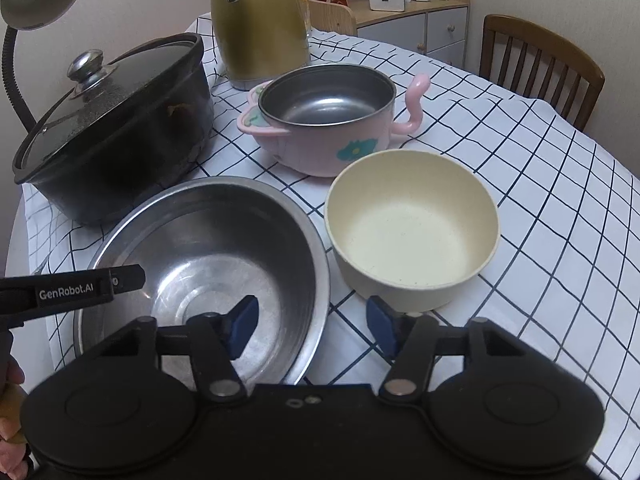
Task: Organize plates and bowls
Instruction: 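Close the left tool on the steel bowl rim while the right tool grips it, lift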
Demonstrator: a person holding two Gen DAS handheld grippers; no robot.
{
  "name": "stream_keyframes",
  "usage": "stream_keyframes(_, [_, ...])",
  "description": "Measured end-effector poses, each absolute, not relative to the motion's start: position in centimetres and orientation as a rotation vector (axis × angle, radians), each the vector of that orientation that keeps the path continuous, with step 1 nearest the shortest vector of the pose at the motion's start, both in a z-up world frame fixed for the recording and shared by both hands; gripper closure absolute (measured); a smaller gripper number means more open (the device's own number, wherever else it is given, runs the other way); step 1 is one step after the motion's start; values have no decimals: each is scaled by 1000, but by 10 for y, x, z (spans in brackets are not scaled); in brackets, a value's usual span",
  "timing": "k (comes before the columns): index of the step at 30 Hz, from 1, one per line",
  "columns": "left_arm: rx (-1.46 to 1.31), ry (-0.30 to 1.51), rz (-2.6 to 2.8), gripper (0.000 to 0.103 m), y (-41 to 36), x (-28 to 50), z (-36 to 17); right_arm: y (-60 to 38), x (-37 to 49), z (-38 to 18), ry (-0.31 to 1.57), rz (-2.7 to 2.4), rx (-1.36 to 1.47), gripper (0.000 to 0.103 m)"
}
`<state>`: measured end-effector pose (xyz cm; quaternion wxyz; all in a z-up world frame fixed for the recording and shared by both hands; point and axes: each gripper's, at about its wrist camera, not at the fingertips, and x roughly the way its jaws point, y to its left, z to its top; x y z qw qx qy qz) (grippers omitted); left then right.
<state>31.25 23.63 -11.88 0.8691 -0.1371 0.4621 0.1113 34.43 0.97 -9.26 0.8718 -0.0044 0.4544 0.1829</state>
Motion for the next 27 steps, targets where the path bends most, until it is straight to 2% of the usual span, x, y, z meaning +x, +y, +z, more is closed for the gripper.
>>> stream_keyframes(1, [-291,970,232,68,237,313,-119,10,345,-93,955,386,-6,54])
stream_keyframes(8, [-302,975,247,81,242,313,-120,12,346,-96,981,400,8,72])
stream_keyframes(15, [-312,971,245,85,244,308,-119,13,346,-97,993,372,7,86])
stream_keyframes(27, [-309,967,221,87,236,274,-104,3,327,-85,1001,370,21,88])
